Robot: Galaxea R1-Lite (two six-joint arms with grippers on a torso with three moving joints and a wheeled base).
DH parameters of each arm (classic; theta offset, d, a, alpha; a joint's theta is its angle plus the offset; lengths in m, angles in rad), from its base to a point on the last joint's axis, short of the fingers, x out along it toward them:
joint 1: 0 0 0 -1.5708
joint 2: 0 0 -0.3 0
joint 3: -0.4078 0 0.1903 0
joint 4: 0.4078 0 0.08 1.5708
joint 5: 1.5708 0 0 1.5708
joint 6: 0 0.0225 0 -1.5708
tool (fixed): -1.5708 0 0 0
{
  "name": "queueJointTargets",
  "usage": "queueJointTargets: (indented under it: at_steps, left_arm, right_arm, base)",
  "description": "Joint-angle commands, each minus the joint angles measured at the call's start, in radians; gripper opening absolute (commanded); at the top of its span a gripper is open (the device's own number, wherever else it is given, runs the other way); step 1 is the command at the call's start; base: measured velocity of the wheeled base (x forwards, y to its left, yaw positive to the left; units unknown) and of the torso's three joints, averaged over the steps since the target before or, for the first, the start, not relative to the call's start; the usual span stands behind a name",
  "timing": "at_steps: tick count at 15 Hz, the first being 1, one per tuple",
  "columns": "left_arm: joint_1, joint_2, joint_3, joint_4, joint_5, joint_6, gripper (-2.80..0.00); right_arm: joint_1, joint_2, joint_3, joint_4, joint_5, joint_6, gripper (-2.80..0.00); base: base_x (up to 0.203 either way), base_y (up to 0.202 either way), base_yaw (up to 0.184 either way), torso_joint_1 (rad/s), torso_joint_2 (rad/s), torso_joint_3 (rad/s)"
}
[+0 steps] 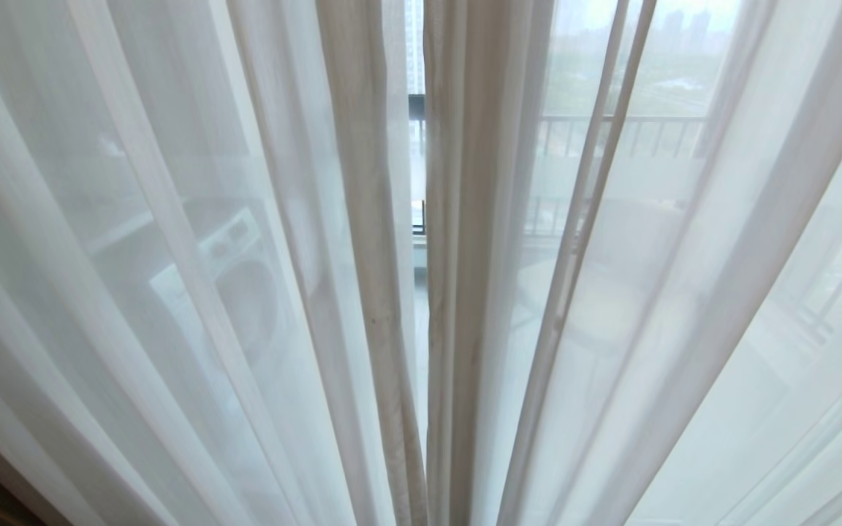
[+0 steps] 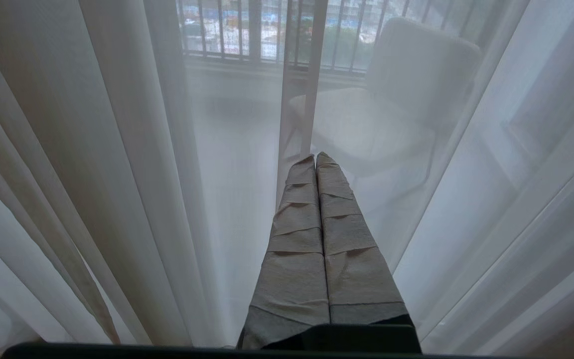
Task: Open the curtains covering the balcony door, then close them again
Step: Pull the outer curtains open on both sides
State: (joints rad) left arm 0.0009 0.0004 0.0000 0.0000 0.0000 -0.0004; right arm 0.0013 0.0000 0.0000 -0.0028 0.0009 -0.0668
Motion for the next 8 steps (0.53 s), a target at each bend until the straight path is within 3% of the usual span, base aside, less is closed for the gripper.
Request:
queueJointTargets:
  at_steps: [1, 8]
  left_arm:
    - [0.001, 0.0, 0.0, 0.0, 0.0, -0.001, -2.8]
    - [-0.001, 0.0, 0.0, 0.0, 0.0, -0.001, -2.8]
  right_arm:
    - [0.0, 0.0, 0.0, 0.0, 0.001, -0.001, -2.8]
    - [0.0, 0.0, 0.0, 0.0, 0.001, -0.001, -2.8]
  base:
    - [0.0, 0.0, 0.0, 0.0, 0.0, 0.0]
    - [0.0, 0.0, 0.0, 0.0, 0.0, 0.0]
